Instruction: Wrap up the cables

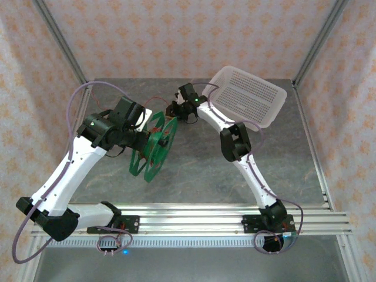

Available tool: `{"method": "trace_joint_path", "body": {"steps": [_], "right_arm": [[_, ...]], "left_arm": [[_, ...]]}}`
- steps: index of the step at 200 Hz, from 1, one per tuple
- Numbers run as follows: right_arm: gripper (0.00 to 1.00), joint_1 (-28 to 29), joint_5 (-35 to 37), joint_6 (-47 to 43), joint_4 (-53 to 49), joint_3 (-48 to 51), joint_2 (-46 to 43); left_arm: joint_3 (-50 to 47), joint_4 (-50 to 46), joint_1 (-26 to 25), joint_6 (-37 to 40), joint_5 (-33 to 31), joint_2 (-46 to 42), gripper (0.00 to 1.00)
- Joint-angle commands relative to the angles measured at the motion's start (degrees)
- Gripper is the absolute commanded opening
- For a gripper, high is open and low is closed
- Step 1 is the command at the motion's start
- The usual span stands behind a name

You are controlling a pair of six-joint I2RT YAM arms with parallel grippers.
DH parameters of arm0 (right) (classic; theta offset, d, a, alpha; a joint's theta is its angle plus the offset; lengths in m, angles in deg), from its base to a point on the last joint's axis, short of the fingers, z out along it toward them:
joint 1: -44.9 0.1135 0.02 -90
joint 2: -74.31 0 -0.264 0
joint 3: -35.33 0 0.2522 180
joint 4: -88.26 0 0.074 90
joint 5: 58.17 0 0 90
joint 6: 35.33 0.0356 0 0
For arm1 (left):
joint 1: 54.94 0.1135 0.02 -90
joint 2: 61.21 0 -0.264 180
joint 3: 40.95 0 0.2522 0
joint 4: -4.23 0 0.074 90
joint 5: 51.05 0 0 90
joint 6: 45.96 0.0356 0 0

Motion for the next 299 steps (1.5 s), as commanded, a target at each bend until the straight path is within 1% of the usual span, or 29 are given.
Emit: {"method": "trace_joint_path", "body": {"steps": [1,12,38,99,138,172,198,219,234,249,272,289,299], "right_arm": [[0.08,0.83,-0.23,1.26,-0.11,-1.34,1.13],[0.0,0.68,0.6,1.29,-0.87,-1.3,-0.27],[0.0,-0.16,5.58,0.68,-2.17,1.89,-6.72],[0.0,-4.75,17.42,-0.21,0.31,17.95,-31.13],[0.0,-6.3,21.97,-0.02,2.22,25.24,-43.99],[0.0,-6.36,20.15,2.7,5.43,28.22,-51.02],[0.0,-6.33,18.12,6.29,8.89,30.07,-54.87],[0.0,-6.21,14.83,10.87,12.16,30.21,-55.53],[0.0,-5.04,13.12,14.6,14.73,30.64,-55.23],[0.0,-3.18,13.68,16.42,15.74,31.33,-55.28],[0.0,-0.57,15.79,19.41,19.78,35.31,-56.76],[0.0,1.02,15.91,22.5,25.35,39.46,-57.97],[0.0,1.95,15.69,24.15,29.72,42.51,-59.13]], "left_arm": [[1.25,2.92,0.81,-0.94,0.52,-1.71,0.0],[1.35,2.87,0.78,-0.9,0.69,-1.7,0.0],[1.53,2.57,0.83,-1.02,1.11,-1.81,0.0],[-0.7,3.46,0.38,-2.16,4.84,-1.76,0.0],[-2.82,5.0,-1.69,-2.78,3.23,0.24,0.0],[-4.16,5.78,-2.53,-3.54,-1.01,2.94,0.0],[-4.7,6.94,-2.53,-4.62,-2.73,4.44,0.0],[-4.35,7.57,-2.86,-5.3,-2.42,6.37,0.0],[-4.04,8.83,-3.13,-6.15,-2.83,7.57,0.0],[-2.63,9.74,-3.07,-7.67,-4.04,9.19,0.0],[0.59,10.91,-2.93,-10.82,-4.98,12.42,0.0],[3.04,11.59,-2.25,-13.99,-6.33,14.7,0.0],[4.25,12.22,-1.27,-15.45,-5.46,15.96,0.0]]}}
